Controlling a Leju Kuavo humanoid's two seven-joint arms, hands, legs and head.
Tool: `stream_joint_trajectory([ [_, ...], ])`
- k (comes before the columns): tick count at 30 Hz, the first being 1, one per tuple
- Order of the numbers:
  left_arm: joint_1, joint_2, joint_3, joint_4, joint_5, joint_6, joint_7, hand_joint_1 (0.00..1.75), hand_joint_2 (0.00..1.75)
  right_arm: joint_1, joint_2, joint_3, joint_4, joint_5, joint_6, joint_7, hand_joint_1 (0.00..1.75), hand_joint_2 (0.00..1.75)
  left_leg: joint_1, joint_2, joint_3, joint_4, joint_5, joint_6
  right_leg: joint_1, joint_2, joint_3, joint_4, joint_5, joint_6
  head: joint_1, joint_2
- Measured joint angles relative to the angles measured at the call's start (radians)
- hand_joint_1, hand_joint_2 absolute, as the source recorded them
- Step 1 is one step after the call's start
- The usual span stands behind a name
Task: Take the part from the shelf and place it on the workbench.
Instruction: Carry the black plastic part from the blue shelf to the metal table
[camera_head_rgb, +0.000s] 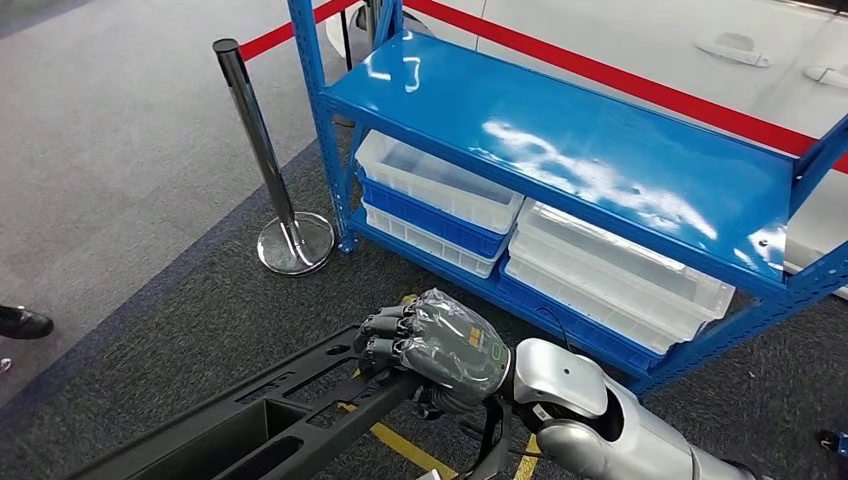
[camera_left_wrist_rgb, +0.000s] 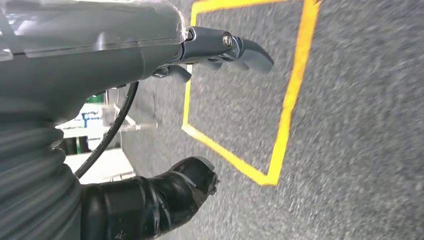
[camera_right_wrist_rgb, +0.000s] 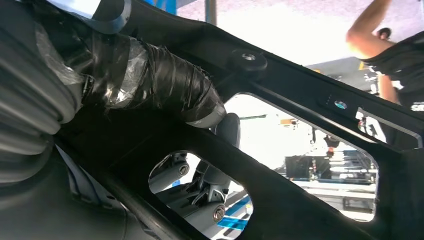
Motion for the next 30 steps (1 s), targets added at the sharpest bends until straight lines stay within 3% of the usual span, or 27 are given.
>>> stream_joint_trajectory([
  [1,0.000,-0.002,0.000,0.000,0.000,0.000,0.000,0.00,1.75,0.000,-0.001,-0.003,-0.001,0.002,0.000,0.000,1.75,1.75,-0.002,-0.013,-0.010,0.000,0.010,-0.002,0.006,0.021,0.048,-0.073,0.018,-0.013,0.000,0.000],
  [3,-0.001,-0.004,0.000,0.000,-0.001,0.000,0.000,0.00,1.75,0.003,-0.003,-0.009,-0.007,0.005,0.000,0.001,1.75,1.75,-0.002,-0.037,-0.023,-0.003,0.033,-0.007,0.012,0.058,0.111,-0.183,0.034,-0.024,0.000,0.000],
  [4,0.001,-0.005,0.000,0.000,-0.002,-0.001,0.000,0.00,1.75,0.004,-0.004,-0.013,-0.009,0.007,0.000,0.001,1.75,1.75,0.000,-0.049,-0.027,-0.007,0.045,-0.012,0.014,0.065,0.120,-0.206,0.033,-0.026,0.000,0.000],
  [6,0.006,-0.003,0.001,0.000,-0.002,-0.001,0.000,0.00,1.75,0.006,-0.004,-0.017,-0.013,0.008,0.000,0.002,1.75,1.75,0.001,-0.066,-0.032,-0.019,0.065,-0.024,0.012,0.042,0.115,-0.220,0.054,-0.025,0.001,0.000],
  [8,0.006,-0.002,0.003,0.000,-0.004,-0.001,0.000,0.00,1.75,0.008,-0.005,-0.020,-0.016,0.010,0.000,0.002,1.75,1.75,-0.002,-0.033,-0.048,0.003,0.032,-0.033,0.005,0.012,0.107,-0.237,0.078,-0.032,0.000,0.000],
  [10,0.002,-0.002,0.003,0.000,-0.007,-0.001,-0.001,0.00,1.75,0.013,-0.005,-0.022,-0.018,0.013,0.001,0.002,1.75,1.75,0.004,0.024,-0.078,0.103,-0.066,-0.043,0.004,-0.018,0.088,-0.242,0.099,-0.037,0.000,0.000],
  [11,0.001,-0.002,0.003,0.000,-0.008,-0.001,-0.001,0.00,1.75,0.014,-0.005,-0.023,-0.018,0.014,0.001,0.003,1.75,1.75,0.011,0.038,-0.092,0.169,-0.108,-0.050,0.004,-0.033,0.075,-0.240,0.107,-0.037,0.000,0.000],
  [12,0.001,-0.002,0.003,0.000,-0.008,-0.001,-0.001,0.00,1.75,0.016,-0.005,-0.023,-0.018,0.017,0.001,0.003,1.75,1.75,0.019,0.047,-0.101,0.228,-0.130,-0.058,0.004,-0.049,0.061,-0.237,0.115,-0.034,-0.001,0.000],
  [13,0.001,-0.002,0.004,0.000,-0.009,-0.001,-0.001,0.00,1.75,0.018,-0.005,-0.024,-0.018,0.020,0.002,0.003,1.75,1.75,0.025,0.051,-0.098,0.263,-0.124,-0.065,0.003,-0.064,0.045,-0.233,0.122,-0.031,-0.001,0.000],
  [14,0.000,-0.003,0.004,0.000,-0.009,-0.001,-0.001,0.00,1.75,0.019,-0.005,-0.025,-0.018,0.022,0.002,0.004,1.75,1.75,0.031,0.055,-0.081,0.269,-0.100,-0.071,0.002,-0.078,0.030,-0.229,0.127,-0.027,-0.001,0.000],
  [16,0.000,-0.003,0.005,0.000,-0.008,-0.003,-0.001,0.00,1.75,0.019,-0.005,-0.027,-0.019,0.025,0.002,0.005,1.75,1.75,0.038,0.088,0.007,0.179,-0.060,-0.078,0.000,-0.106,0.004,-0.218,0.136,-0.017,-0.001,0.000],
  [18,-0.001,-0.002,0.006,0.000,-0.007,-0.005,-0.001,0.00,1.75,0.021,-0.006,-0.031,-0.020,0.026,0.002,0.005,1.75,1.75,0.028,0.132,0.108,0.040,-0.084,-0.072,-0.001,-0.132,-0.009,-0.209,0.143,-0.005,-0.001,0.000],
  [19,-0.001,-0.001,0.007,0.000,-0.007,-0.005,-0.001,0.00,1.75,0.021,-0.006,-0.033,-0.021,0.026,0.002,0.006,1.75,1.75,0.021,0.143,0.133,-0.004,-0.103,-0.063,-0.002,-0.145,-0.010,-0.208,0.147,0.000,0.000,0.000],
  [21,0.002,0.000,0.011,0.000,-0.007,-0.006,-0.002,0.00,1.75,0.022,-0.006,-0.035,-0.022,0.027,0.002,0.006,1.75,1.75,0.013,0.126,0.137,-0.034,-0.106,-0.038,-0.005,-0.169,-0.009,-0.209,0.153,0.014,0.000,0.000],
  [22,0.003,0.000,0.012,0.000,-0.006,-0.006,-0.002,0.00,1.75,0.022,-0.007,-0.036,-0.022,0.027,0.002,0.006,1.75,1.75,0.013,0.114,0.134,-0.040,-0.098,-0.027,-0.009,-0.155,-0.010,-0.204,0.149,0.020,0.000,0.000],
  [24,0.002,0.000,0.014,0.000,-0.006,-0.006,-0.002,0.00,1.75,0.024,-0.008,-0.038,-0.022,0.027,0.002,0.006,1.75,1.75,0.017,0.093,0.132,-0.050,-0.081,-0.005,-0.015,-0.086,-0.032,-0.149,0.104,0.028,0.000,0.000],
  [25,0.001,0.000,0.014,0.000,-0.006,-0.006,-0.002,0.00,1.75,0.026,-0.010,-0.039,-0.021,0.027,0.002,0.007,1.75,1.75,0.017,0.084,0.127,-0.050,-0.076,0.001,-0.018,-0.045,-0.056,-0.092,0.067,0.030,0.000,0.000],
  [27,0.001,0.000,0.014,0.000,-0.006,-0.006,-0.001,0.00,1.75,0.031,-0.012,-0.040,-0.021,0.027,0.002,0.007,1.75,1.75,0.014,0.060,0.116,-0.047,-0.068,0.008,-0.018,-0.017,-0.108,0.037,0.005,0.032,0.000,0.000],
  [28,0.001,0.000,0.015,0.000,-0.006,-0.006,-0.001,0.00,1.75,0.033,-0.013,-0.041,-0.021,0.027,0.002,0.007,1.75,1.75,0.013,0.045,0.111,-0.043,-0.066,0.008,-0.018,-0.014,-0.119,0.071,0.000,0.032,0.000,0.000],
  [29,0.002,0.000,0.015,0.000,-0.006,-0.006,-0.001,0.00,1.75,0.035,-0.013,-0.041,-0.021,0.027,0.002,0.007,1.75,1.75,0.012,0.029,0.107,-0.038,-0.066,0.008,-0.018,-0.013,-0.113,0.067,0.013,0.032,0.000,0.000],
  [30,0.002,0.000,0.015,0.000,-0.006,-0.006,-0.001,0.00,1.75,0.035,-0.014,-0.041,-0.021,0.027,0.002,0.007,1.75,1.75,0.013,0.013,0.104,-0.031,-0.067,0.005,-0.020,-0.009,-0.088,0.024,0.044,0.032,0.000,0.000],
])
